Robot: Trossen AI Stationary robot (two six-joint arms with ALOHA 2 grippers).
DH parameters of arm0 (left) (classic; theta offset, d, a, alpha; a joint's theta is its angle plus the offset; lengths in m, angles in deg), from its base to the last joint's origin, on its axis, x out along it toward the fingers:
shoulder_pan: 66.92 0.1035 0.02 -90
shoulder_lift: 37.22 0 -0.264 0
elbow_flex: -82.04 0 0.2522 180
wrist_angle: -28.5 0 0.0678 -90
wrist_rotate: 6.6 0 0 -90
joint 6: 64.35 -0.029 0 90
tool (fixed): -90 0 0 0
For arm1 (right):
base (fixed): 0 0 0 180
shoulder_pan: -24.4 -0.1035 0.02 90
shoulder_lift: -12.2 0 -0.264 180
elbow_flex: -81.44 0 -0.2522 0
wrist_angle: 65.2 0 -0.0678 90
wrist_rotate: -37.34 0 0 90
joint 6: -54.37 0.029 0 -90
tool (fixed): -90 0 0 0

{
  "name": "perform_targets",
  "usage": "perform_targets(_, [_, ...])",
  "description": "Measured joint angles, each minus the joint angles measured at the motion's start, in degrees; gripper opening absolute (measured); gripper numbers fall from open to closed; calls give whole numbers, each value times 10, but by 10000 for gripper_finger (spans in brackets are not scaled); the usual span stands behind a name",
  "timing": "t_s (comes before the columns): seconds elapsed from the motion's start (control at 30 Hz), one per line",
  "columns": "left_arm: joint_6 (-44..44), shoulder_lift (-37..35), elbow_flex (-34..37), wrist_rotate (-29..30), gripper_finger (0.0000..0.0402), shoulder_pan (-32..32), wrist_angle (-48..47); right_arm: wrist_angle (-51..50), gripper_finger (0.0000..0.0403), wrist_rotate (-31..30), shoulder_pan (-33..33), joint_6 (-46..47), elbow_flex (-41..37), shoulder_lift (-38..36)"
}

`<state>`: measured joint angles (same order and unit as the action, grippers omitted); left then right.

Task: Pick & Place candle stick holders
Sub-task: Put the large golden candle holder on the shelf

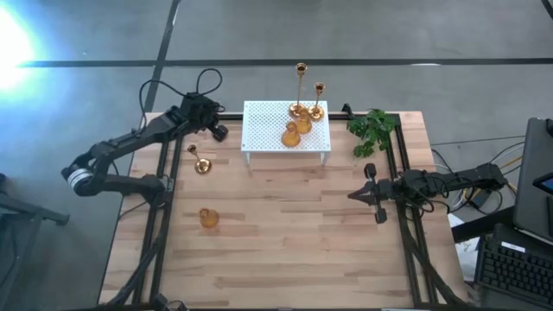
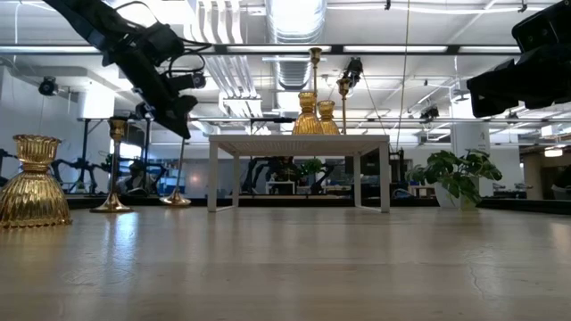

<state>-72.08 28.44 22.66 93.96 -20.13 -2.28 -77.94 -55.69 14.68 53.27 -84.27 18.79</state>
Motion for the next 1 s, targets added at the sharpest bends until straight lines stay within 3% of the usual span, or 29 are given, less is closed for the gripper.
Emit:
perform_targets(0.5, [13, -30, -13, -7, 20, 0, -22, 0, 8, 0, 0, 0, 0, 0])
perform_targets(1.0, [-12, -42, -191, -7, 20, 0, -160, 0, 8, 0, 0, 0, 0, 0])
